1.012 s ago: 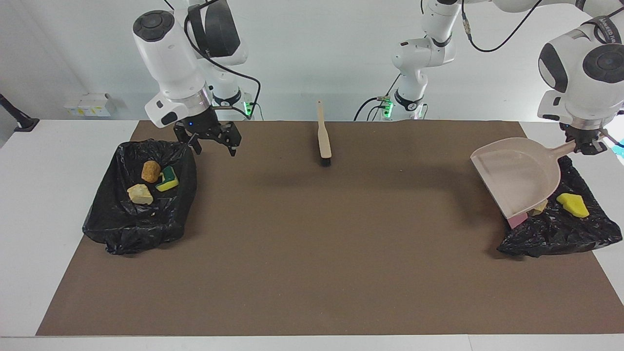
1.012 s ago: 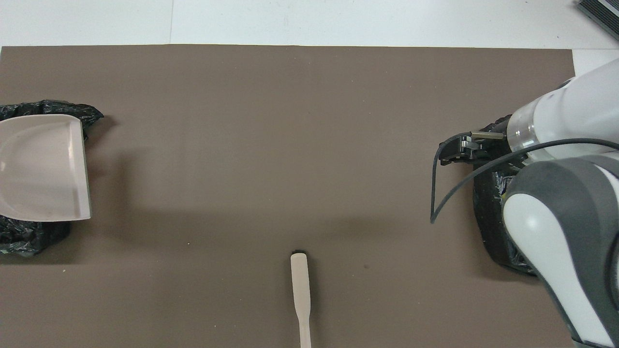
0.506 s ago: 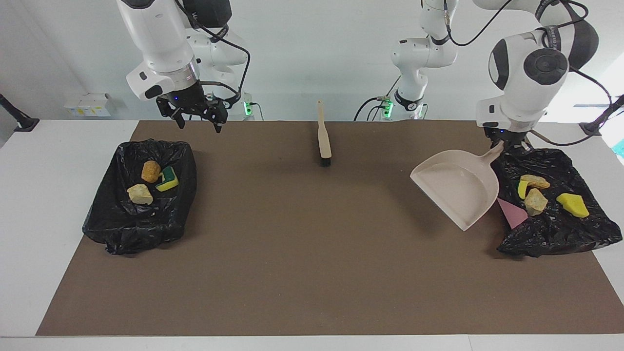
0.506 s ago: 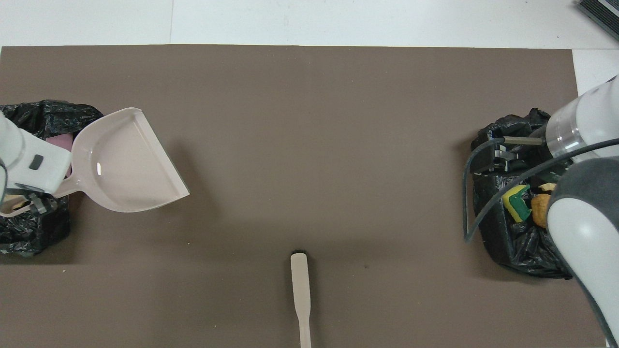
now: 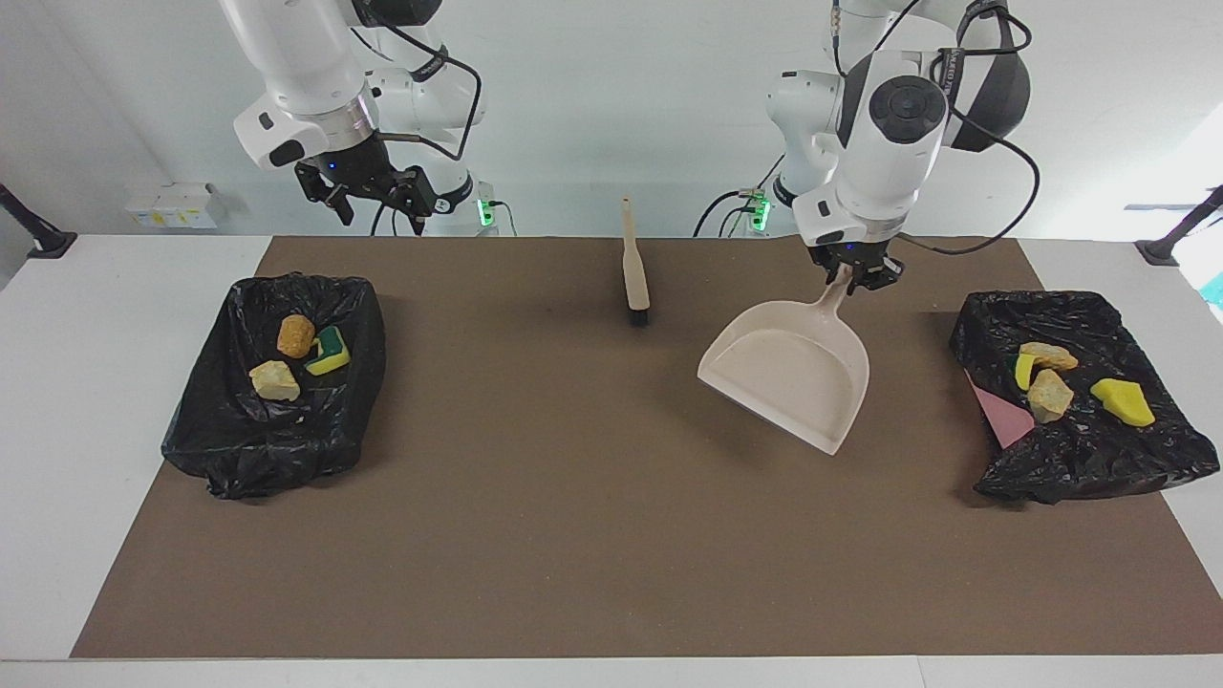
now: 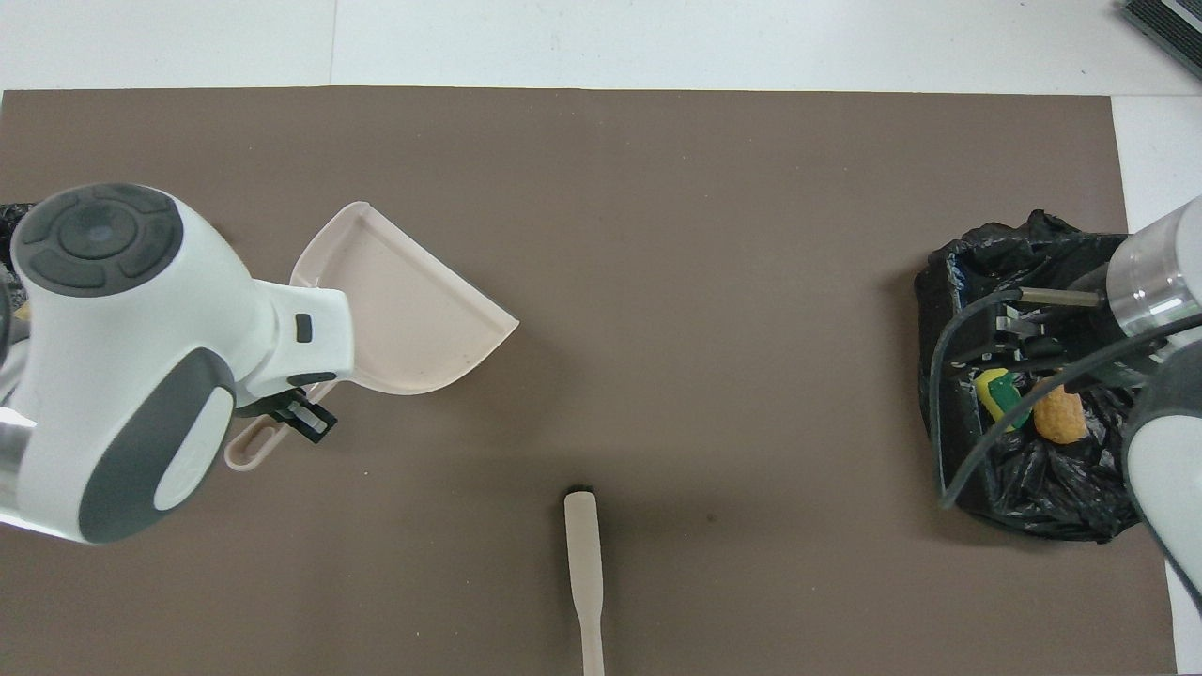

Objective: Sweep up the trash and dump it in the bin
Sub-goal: 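Bring the empty dustpan to the table center with the left gripper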

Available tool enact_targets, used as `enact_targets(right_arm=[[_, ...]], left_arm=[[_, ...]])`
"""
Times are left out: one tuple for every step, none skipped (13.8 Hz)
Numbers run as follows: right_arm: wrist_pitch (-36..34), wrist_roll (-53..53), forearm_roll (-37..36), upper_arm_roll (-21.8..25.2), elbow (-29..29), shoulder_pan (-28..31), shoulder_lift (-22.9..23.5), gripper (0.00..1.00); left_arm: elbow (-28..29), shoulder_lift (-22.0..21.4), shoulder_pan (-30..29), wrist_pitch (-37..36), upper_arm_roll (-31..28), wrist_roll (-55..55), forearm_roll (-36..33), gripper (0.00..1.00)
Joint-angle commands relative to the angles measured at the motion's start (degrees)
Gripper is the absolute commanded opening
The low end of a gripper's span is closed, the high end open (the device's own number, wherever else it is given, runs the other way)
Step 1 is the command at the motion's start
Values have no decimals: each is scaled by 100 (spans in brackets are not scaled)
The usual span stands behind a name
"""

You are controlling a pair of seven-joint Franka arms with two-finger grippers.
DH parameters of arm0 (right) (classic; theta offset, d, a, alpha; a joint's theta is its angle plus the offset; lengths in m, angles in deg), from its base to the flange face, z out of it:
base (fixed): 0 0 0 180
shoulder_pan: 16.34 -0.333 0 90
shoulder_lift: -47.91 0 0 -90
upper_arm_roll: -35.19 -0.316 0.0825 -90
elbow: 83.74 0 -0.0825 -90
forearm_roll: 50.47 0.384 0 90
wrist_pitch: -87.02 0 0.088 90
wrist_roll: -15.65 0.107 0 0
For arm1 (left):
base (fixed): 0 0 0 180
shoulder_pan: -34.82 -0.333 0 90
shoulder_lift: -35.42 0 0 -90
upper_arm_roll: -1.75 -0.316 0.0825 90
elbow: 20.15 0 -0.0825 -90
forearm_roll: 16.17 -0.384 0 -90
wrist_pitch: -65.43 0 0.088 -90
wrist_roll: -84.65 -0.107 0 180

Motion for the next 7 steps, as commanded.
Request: enact_targets(right_arm=[[192, -91, 130, -2, -366, 35, -235, 100], [254, -100, 139, -2, -428, 70, -271, 100], [298, -100, 139, -2, -437, 88, -271, 100], [316, -91, 130, -2, -429, 88, -262, 100], [395, -82, 130, -2, -437, 88, -262, 100], [430, -82, 139, -2, -429, 88, -253, 100], [431, -74, 139, -2, -420, 88, -245, 100]], left_arm=[[93, 107, 548, 388, -116, 1211, 406, 0], [75, 222, 698, 546, -116, 1616, 591, 0], [32, 362, 874, 687, -125, 2002, 758, 0], [-47, 581, 1067, 845, -125, 2502, 838, 0], [-118, 774, 1199, 1020, -117, 2847, 891, 0], [-144, 924, 1314, 1222, -125, 3137, 1031, 0], [-153, 1065, 1376, 1424, -125, 3305, 1215, 0]])
